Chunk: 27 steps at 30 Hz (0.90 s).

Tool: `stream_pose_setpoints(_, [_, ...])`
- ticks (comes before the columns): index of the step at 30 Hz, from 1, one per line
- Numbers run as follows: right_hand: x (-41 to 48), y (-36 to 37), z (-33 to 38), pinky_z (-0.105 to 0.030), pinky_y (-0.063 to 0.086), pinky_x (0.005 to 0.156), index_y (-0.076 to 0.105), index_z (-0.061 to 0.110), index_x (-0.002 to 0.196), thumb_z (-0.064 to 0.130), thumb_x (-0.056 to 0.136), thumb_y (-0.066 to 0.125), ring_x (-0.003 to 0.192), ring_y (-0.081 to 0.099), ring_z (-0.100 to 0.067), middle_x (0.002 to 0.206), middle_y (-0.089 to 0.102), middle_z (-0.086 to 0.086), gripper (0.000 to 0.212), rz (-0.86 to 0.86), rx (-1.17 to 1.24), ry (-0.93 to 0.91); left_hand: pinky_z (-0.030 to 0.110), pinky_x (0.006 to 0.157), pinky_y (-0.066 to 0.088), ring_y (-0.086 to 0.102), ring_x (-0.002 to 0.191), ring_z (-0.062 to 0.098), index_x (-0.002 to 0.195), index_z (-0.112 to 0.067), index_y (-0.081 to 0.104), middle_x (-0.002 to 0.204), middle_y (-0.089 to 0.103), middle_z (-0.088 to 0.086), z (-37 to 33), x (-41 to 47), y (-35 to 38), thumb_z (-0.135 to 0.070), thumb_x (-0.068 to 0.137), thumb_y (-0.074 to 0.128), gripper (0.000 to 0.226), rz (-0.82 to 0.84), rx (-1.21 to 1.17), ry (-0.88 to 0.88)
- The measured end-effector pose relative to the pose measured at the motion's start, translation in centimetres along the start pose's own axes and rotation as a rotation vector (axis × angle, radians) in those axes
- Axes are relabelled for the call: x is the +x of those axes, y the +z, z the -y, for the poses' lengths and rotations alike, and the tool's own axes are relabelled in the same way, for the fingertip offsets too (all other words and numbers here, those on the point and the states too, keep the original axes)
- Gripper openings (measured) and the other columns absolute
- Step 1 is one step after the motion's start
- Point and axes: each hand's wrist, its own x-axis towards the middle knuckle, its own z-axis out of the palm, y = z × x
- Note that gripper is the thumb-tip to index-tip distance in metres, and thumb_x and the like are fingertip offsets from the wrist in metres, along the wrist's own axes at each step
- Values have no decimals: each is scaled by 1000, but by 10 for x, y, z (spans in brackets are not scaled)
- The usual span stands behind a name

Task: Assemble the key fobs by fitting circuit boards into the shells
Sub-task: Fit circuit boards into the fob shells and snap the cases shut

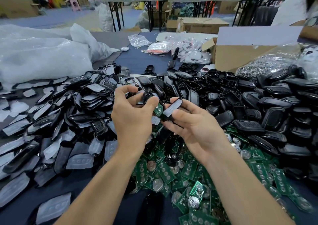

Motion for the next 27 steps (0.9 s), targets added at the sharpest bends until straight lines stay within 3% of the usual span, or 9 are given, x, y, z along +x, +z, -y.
stream_pose_setpoints(3, [2, -1, -3, -31, 63, 73, 70, 6, 116, -10, 94, 61, 83, 75, -15, 96, 77, -7, 28, -58, 1, -26, 51, 81, 64, 78, 78, 25, 91, -25, 72, 81, 80, -1, 2, 3, 4, -22, 82, 84, 16, 130, -134, -129])
stream_pose_setpoints(4, [3, -2, -5, -34, 64, 76, 69, 6, 116, -11, 94, 61, 84, 75, -17, 98, 76, -9, 28, -80, 6, -31, 50, 82, 65, 78, 80, 24, 86, -22, 76, 81, 80, 1, 2, 3, 5, -18, 85, 81, 7, 188, -162, -148])
stream_pose_setpoints(6, [4, -4, -7, -37, 64, 80, 69, 4, 115, -11, 95, 61, 87, 76, -20, 101, 76, -13, 27, -114, 20, -39, 39, 78, 66, 77, 80, 18, 80, -24, 80, 82, 80, 1, 2, 3, 6, -5, 90, 74, 22, 291, -187, -174])
stream_pose_setpoints(9, [6, -5, -8, -36, 64, 78, 68, 4, 112, -10, 94, 61, 92, 76, -25, 107, 75, -19, 24, -142, 40, -44, 26, 78, 62, 78, 91, 17, 96, -23, 80, 91, 82, 2, 3, 3, 3, 7, 90, 66, 34, 436, -209, -218])
stream_pose_setpoints(14, [7, -9, -6, -37, 64, 81, 68, 5, 114, -9, 94, 62, 95, 75, -25, 113, 75, -20, 25, -143, 23, -50, 29, 74, 64, 79, 88, 20, 112, -21, 61, 89, 81, 1, 6, 6, 4, 7, 91, 69, 37, 333, -202, -240])
stream_pose_setpoints(17, [8, -12, -4, -36, 63, 86, 69, 10, 112, -9, 94, 64, 92, 74, -17, 105, 76, -11, 27, -119, -123, -105, 29, 69, 65, 80, 78, 18, 99, -19, 70, 82, 81, -1, 5, 6, 2, 0, 85, 80, 25, 357, -86, -217])
stream_pose_setpoints(20, [8, -11, -8, -26, 62, 76, 71, 16, 111, -11, 94, 64, 88, 74, -10, 105, 79, -5, 32, -71, -258, -132, 31, 68, 65, 78, 71, 13, 84, -26, 80, 77, 80, -7, 6, 6, -1, -9, 79, 85, 19, 343, 18, -166])
stream_pose_setpoints(25, [8, -12, -14, -38, 62, 92, 74, 27, 110, -8, 88, 68, 99, 76, -15, 101, 81, 8, 42, -100, -534, -257, 28, 76, 64, 77, 80, 2, 84, -44, 82, 81, 80, -16, 1, 2, -5, -11, 78, 87, 34, 437, 64, -39])
stream_pose_setpoints(27, [8, -13, -14, -37, 61, 92, 76, 29, 108, -5, 83, 72, 99, 76, -11, 100, 80, 11, 42, -131, -633, -330, 26, 79, 64, 77, 84, 2, 88, -40, 83, 85, 80, -17, 1, 0, -4, -5, 82, 84, 36, 492, 68, -11])
